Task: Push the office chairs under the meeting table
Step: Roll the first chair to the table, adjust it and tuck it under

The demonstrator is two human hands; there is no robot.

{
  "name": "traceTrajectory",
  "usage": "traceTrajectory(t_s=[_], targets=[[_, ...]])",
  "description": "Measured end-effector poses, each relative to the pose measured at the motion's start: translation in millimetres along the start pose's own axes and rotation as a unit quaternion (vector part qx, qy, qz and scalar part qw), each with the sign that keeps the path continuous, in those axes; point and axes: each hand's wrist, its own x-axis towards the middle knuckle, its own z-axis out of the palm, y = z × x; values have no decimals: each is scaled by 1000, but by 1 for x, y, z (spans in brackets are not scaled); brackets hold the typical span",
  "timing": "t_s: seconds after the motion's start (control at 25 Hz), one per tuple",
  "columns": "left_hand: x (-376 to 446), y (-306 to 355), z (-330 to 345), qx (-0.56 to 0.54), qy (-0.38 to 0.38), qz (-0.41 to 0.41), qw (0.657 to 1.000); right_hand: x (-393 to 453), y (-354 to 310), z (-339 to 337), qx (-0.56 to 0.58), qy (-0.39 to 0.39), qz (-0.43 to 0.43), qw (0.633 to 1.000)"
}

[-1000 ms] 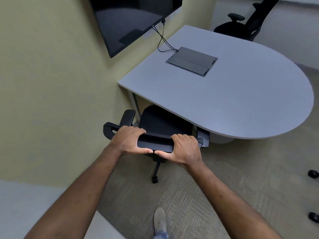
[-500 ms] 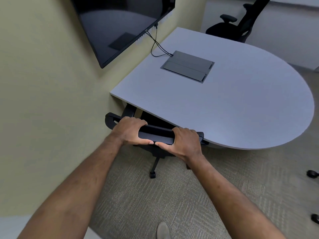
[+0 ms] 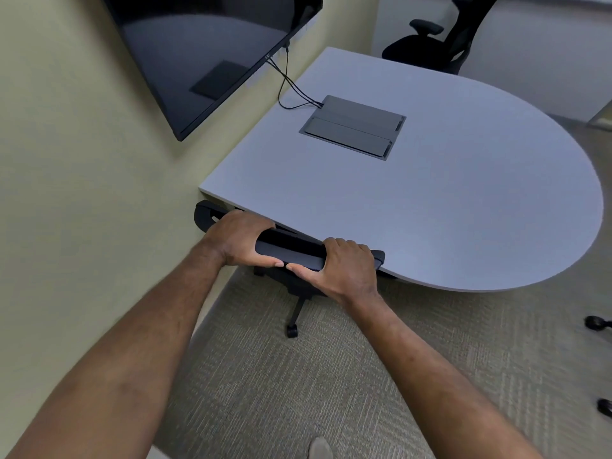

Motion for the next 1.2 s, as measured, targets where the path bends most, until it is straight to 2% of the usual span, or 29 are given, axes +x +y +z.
traceTrajectory(t_s=[0.84, 1.2], targets=[[23, -60, -5, 0, -50, 7, 999, 34, -18, 17, 16, 43, -30, 998], [23, -67, -10, 0, -68, -8, 998, 44, -24, 16, 17, 32, -34, 999]])
